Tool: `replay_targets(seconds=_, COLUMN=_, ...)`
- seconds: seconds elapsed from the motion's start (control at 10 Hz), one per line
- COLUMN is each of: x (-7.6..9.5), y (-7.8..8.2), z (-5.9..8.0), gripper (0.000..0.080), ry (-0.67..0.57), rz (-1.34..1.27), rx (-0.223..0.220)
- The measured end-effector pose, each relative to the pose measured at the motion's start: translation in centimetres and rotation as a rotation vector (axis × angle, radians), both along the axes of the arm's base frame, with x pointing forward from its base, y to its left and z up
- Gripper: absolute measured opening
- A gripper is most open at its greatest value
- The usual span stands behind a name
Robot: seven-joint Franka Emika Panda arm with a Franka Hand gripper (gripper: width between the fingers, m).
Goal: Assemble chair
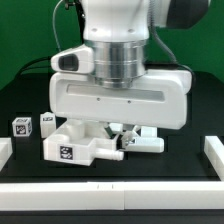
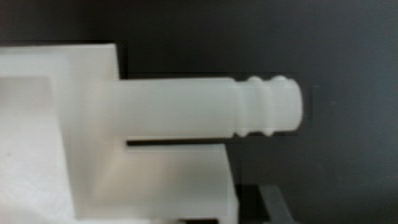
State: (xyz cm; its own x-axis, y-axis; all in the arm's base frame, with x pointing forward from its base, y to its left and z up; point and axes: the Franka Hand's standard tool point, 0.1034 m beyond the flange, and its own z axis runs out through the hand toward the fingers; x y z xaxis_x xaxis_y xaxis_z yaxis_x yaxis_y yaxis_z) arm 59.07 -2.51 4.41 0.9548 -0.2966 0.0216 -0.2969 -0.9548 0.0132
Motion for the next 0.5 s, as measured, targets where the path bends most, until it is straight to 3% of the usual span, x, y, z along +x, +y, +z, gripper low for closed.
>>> replay_targets(seconds=0.4, x=0.0, y=0.1, z=0.0, gripper=0.0022, ry=-0.003, rz=0.016, rx=-0.005)
replay_targets(seconds=0.5, x=0.0, y=1.9, z=0.0, gripper=0.0022, ry=-0.027, rz=0.105, rx=-0.021)
